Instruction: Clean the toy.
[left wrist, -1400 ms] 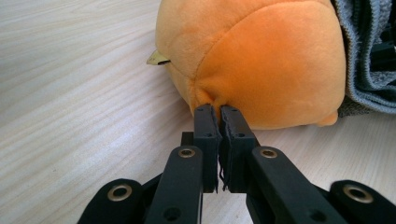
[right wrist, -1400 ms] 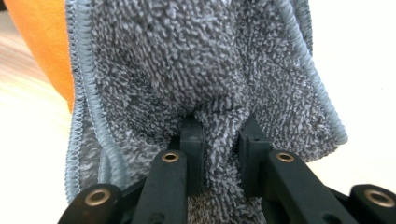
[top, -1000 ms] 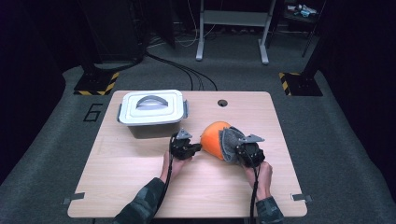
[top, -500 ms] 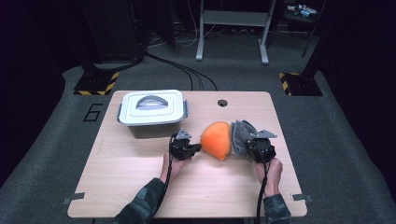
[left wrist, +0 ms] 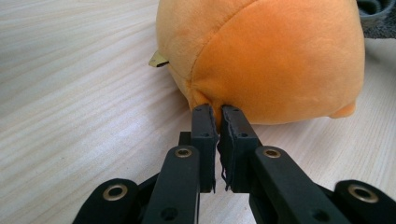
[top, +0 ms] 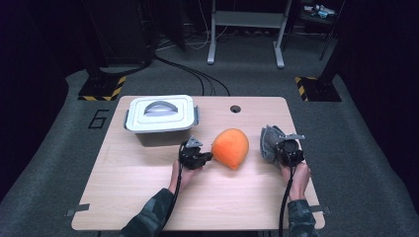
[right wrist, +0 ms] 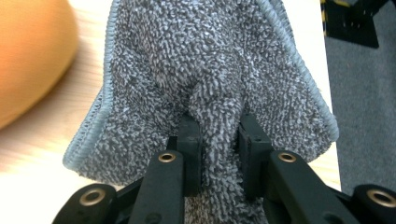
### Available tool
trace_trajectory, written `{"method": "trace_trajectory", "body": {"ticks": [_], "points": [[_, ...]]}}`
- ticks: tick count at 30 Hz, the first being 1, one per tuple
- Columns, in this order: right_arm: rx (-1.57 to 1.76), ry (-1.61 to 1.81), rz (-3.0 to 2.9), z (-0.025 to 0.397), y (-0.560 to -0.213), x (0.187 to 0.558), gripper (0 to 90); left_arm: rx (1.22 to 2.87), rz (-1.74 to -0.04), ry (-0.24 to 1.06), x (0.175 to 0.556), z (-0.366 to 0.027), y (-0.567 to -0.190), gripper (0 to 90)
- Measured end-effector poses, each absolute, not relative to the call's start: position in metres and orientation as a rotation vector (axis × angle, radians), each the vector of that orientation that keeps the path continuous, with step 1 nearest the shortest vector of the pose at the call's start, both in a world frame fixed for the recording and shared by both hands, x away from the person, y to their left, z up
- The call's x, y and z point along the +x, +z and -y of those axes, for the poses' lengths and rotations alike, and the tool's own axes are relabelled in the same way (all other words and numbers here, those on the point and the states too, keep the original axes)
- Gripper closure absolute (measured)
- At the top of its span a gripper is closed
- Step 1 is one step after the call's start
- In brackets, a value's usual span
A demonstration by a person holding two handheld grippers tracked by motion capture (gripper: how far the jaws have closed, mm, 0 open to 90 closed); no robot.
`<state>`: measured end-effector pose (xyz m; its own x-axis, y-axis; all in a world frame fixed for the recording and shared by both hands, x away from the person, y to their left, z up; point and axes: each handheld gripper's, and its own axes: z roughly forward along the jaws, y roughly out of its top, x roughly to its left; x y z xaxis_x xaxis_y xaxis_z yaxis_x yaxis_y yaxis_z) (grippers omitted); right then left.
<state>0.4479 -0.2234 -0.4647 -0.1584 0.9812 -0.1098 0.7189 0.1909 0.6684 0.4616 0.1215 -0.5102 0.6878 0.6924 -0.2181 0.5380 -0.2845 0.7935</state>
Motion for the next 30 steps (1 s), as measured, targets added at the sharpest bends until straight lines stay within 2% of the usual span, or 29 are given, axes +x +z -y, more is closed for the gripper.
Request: {"method": "trace_trajectory", "body": {"ticks": [5, 8, 10, 13, 15, 19, 27, 30], "points": [[1.625, 0.599, -1.968, 0.227, -0.475, 0.458, 71.5, 1.959, -0.955, 0.207, 0.462, -0.122, -0.511, 81.9], [1.654, 0.584, -1.985, 0.227, -0.482, 0.463, 66.5, 1.960, -0.967, 0.196, 0.462, -0.123, -0.510, 76.5], [1.682, 0.582, -1.983, 0.228, -0.486, 0.465, 58.8, 1.955, -0.976, 0.191, 0.462, -0.124, -0.510, 64.1], [1.689, 0.612, -1.989, 0.231, -0.489, 0.467, 44.6, 1.972, -0.983, 0.188, 0.461, -0.125, -0.508, 51.8], [1.705, 0.634, -1.984, 0.233, -0.489, 0.465, 32.4, 1.971, -0.987, 0.203, 0.461, -0.126, -0.507, 46.4], [1.657, 0.722, -1.964, 0.234, -0.484, 0.453, 18.4, 1.977, -0.987, 0.213, 0.458, -0.126, -0.503, 35.6], [1.610, 0.839, -1.935, 0.239, -0.482, 0.414, 3.7, 1.964, -0.988, 0.219, 0.455, -0.128, -0.495, 25.1], [1.603, 0.857, -1.914, 0.241, -0.485, 0.402, 2.9, 1.962, -0.984, 0.211, 0.455, -0.129, -0.494, 23.1]]}}
